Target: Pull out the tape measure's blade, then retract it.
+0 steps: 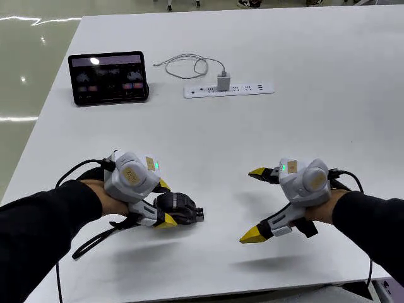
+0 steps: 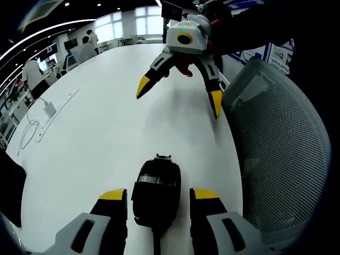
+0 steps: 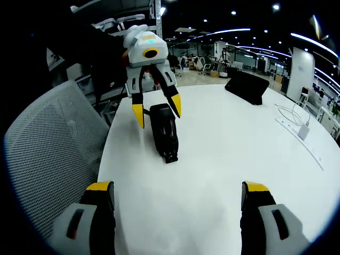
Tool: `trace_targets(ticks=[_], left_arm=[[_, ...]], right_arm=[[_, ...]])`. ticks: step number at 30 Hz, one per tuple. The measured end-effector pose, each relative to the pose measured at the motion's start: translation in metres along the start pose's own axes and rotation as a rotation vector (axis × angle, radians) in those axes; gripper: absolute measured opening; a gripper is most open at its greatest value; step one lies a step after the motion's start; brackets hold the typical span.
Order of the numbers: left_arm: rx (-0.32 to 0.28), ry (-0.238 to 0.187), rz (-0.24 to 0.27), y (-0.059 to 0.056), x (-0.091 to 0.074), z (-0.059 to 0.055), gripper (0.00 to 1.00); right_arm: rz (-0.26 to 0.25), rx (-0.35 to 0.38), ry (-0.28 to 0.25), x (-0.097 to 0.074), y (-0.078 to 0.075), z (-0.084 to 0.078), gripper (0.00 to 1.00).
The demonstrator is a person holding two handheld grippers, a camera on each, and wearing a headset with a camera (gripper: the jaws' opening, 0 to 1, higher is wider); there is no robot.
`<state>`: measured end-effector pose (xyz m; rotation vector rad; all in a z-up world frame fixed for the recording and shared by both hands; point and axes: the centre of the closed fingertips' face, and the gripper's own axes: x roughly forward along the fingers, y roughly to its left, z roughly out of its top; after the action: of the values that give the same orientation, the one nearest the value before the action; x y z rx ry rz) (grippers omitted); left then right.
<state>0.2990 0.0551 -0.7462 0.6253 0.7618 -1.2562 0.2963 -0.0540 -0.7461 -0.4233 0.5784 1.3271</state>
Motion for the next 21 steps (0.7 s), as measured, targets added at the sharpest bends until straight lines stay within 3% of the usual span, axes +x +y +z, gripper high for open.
trace_targets(ticks=[8, 10, 16, 21], left_arm=[[0.027, 0.025, 0.002, 0.002, 0.005, -0.001, 0.33], [0.016, 0.028, -0.017, 0.005, 0.004, -0.002, 0.32], [0.064, 0.069, -0.008, 0.002, 0.005, -0.003, 0.31], [0.051, 0.082, -0.002, 0.003, 0.005, -0.004, 0.3]], right_arm=[[0.038, -0.065, 0.017, 0.014, -0.003, 0.015, 0.9], [0.047, -0.071, 0.014, 0.017, -0.002, 0.018, 0.9], [0.063, -0.079, 0.008, 0.026, -0.002, 0.023, 0.82], [0.091, -0.077, 0.039, 0.039, 0.002, 0.018, 0.79]])
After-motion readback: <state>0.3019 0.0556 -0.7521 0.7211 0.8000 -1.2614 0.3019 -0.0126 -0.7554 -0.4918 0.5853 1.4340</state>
